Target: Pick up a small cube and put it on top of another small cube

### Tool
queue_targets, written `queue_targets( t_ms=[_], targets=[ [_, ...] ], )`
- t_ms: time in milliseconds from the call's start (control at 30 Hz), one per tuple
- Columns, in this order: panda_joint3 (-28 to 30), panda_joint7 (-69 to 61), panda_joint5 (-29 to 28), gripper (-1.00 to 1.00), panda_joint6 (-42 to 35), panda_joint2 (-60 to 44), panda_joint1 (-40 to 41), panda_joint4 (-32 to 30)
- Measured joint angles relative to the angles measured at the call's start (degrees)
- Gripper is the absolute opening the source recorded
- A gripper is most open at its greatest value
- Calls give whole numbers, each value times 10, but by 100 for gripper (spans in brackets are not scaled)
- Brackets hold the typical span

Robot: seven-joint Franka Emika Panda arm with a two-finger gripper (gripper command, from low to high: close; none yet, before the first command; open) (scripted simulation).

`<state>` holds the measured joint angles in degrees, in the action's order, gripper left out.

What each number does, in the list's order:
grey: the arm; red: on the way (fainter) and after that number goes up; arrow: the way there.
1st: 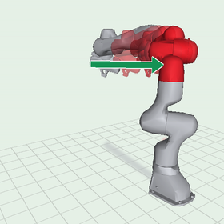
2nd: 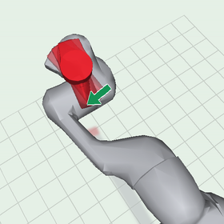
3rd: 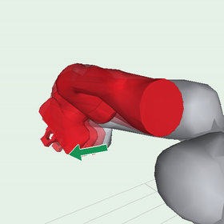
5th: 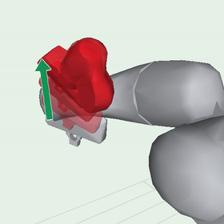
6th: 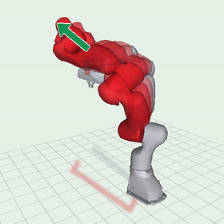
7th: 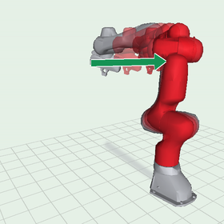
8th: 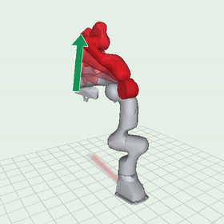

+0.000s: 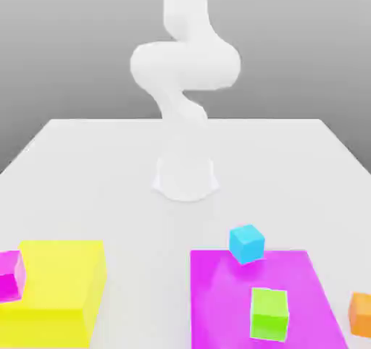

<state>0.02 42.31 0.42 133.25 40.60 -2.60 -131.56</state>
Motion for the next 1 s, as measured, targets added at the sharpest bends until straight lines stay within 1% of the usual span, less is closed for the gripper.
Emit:
queue_targets(
  t_ms=[333,567,767,1000],
  targets=[
    [-13,-143,18,0,59,-211,-93,9],
    [-47,-232,18,0,100,-357,-139,15],
    [-67,-291,-8,0,135,-482,-182,21],
    [-83,-331,-69,0,180,-629,-224,29]
  ],
)
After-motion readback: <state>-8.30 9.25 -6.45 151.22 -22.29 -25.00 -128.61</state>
